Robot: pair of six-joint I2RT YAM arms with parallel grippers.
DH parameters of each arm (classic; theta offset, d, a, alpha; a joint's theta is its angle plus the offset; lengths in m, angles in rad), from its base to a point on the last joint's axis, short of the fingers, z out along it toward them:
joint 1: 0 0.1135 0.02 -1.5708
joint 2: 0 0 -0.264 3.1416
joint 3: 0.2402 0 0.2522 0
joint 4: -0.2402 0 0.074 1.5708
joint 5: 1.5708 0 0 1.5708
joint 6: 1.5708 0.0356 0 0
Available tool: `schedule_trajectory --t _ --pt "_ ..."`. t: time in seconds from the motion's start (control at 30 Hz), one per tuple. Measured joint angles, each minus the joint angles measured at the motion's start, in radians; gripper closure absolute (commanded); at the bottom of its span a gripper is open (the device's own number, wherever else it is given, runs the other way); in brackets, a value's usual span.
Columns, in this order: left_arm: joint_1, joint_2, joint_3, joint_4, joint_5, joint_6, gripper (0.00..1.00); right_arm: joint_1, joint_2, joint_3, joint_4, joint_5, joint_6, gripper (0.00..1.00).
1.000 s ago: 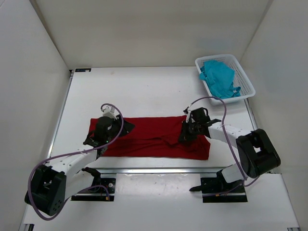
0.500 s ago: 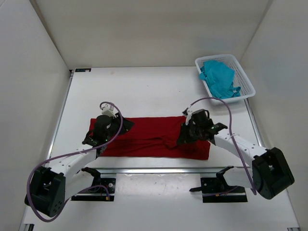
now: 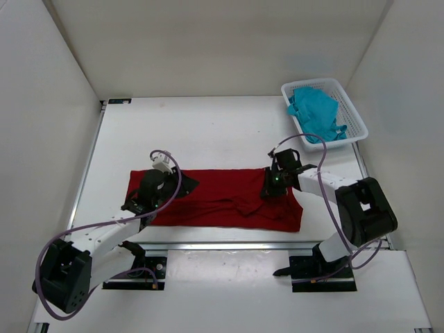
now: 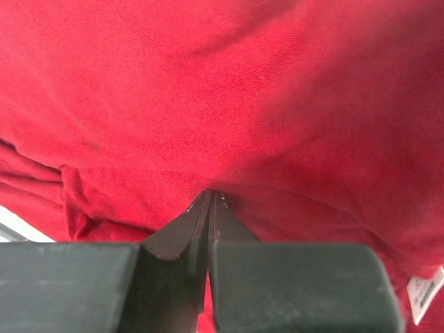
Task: Fold and stack the t-shirts
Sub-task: Fold the other side of the tshirt into a rectangle
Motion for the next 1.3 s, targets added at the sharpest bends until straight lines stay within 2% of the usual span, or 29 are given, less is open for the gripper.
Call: schedule_trajectory --t 0.17,0.33,0.6,0.73,0.97,1.0,1.1,1.27,1.3 --pt "-0.029 -0.005 -0.059 0.021 0.000 -0.009 0.62 0.030 -0.016 -0.014 0.005 -0.002 -0.010 1.00" --pt "-0.013 -0.014 -0.107 0.034 0.002 -0.018 0.62 0.072 -0.072 -0.064 -0.023 -0.044 -0.029 1.00" --pt "0.019 -0.071 -0.114 0.044 0.002 -0.017 0.62 0.176 -0.213 -0.129 -0.123 -0.034 -0.016 0.99" --pt "0.020 -0.070 -0.114 0.044 0.003 -0.015 0.61 0.200 -0.235 -0.133 -0.137 -0.066 -0.010 1.00" --pt "0.060 -0.070 -0.113 0.039 0.013 -0.003 0.61 0.407 -0.234 -0.052 -0.256 -0.136 -0.038 0.99" --pt "0.067 -0.070 -0.111 0.034 0.015 0.000 0.61 0.411 -0.239 -0.023 -0.271 -0.140 -0.043 0.96" --pt "0.075 -0.070 -0.097 0.019 0.016 0.005 0.61 0.299 -0.300 0.011 -0.244 -0.129 -0.034 0.89" --pt "0.037 -0.031 -0.064 0.027 0.015 0.018 0.61 -0.108 -0.449 -0.095 -0.052 -0.080 0.054 0.79" --pt "0.027 -0.008 -0.059 0.032 0.016 0.019 0.62 -0.182 -0.457 -0.132 -0.013 -0.070 0.074 0.75"
